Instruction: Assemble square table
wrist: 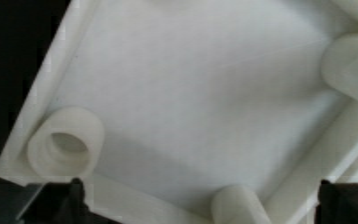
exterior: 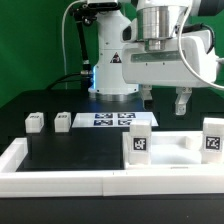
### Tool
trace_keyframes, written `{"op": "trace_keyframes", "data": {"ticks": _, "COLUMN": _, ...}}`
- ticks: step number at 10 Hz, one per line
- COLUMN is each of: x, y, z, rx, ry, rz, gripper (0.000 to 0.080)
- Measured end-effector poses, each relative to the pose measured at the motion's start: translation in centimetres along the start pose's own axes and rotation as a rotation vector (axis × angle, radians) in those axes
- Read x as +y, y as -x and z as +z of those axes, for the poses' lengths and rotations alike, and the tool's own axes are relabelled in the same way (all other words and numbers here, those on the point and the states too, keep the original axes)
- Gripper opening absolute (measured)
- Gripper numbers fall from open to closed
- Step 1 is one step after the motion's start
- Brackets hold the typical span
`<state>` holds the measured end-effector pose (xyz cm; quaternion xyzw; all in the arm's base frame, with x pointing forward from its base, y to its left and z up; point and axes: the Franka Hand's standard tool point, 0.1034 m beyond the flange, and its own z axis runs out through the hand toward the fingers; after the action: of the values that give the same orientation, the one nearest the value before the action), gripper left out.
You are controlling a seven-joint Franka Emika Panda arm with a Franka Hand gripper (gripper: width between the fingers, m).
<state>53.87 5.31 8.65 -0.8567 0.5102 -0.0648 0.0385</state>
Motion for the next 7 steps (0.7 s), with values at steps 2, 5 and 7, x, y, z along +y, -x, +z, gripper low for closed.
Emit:
{"op": "trace_keyframes", "data": {"ticks": 2, "x": 1.9, "y": 1.4, "z": 0.4, "rx": -0.010, "ry": 0.029, "rz": 0.204, "gripper": 0.0649}}
{"op": "trace_keyframes", "data": {"ticks": 5, "x": 3.7, "y": 3.4, "z": 2.6, "rx": -0.016, "ry": 0.077, "rz": 0.357, "gripper": 0.0649}}
{"op": "trace_keyframes", "data": {"ticks": 7, "x": 4.0, "y": 3.2, "z": 3.4, "rx": -0.002, "ry": 0.066, "rz": 0.362, "gripper": 0.0649}}
